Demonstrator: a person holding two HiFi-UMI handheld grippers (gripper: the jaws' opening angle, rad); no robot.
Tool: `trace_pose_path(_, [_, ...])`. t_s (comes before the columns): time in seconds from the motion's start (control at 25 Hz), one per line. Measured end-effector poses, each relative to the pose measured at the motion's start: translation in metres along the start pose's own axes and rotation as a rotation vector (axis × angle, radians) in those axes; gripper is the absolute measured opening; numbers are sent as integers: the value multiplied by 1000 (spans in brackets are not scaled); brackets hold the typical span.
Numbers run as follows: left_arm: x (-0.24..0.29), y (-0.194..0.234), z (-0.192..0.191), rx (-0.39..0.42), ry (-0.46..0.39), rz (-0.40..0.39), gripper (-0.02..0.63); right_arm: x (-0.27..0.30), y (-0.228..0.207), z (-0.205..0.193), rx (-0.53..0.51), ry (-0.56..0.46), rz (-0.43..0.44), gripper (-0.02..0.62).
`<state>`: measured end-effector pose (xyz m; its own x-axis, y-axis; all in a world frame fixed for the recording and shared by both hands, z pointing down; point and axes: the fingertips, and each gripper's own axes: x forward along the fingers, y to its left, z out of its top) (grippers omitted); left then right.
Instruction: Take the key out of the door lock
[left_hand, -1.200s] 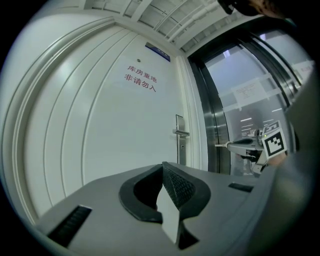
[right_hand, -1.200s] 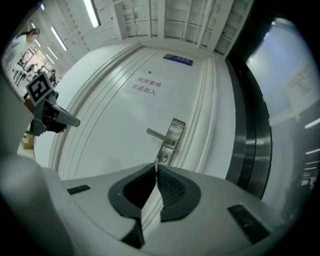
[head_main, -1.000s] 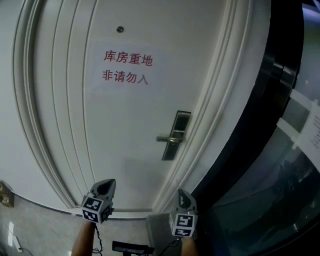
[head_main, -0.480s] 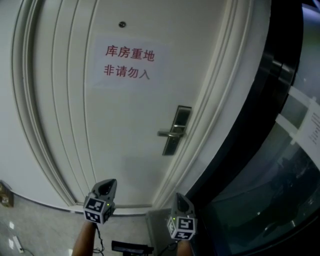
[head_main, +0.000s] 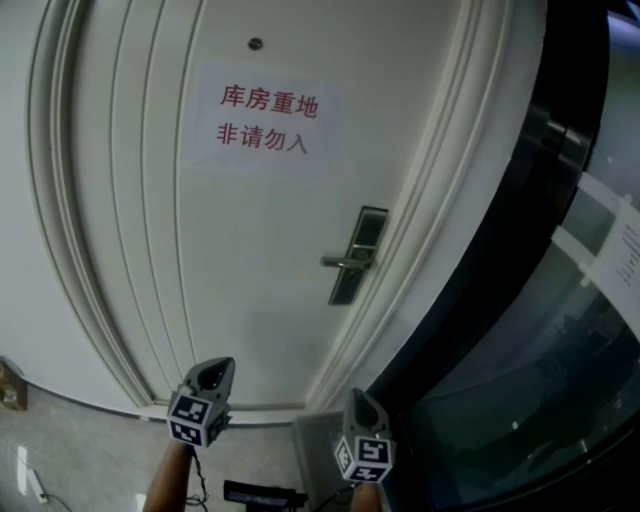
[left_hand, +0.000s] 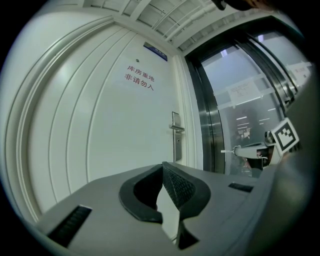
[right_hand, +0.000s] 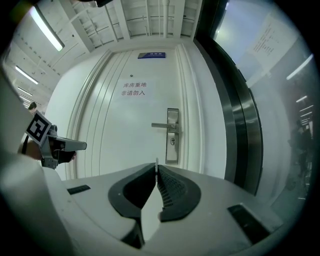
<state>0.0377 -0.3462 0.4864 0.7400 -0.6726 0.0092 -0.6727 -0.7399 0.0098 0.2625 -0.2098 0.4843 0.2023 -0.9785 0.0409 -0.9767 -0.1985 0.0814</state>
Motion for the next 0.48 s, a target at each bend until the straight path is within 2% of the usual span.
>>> trace_pose_path(0.48, [-2, -2, 0, 11, -1, -5, 8, 0, 11, 2, -16, -16, 23, 20])
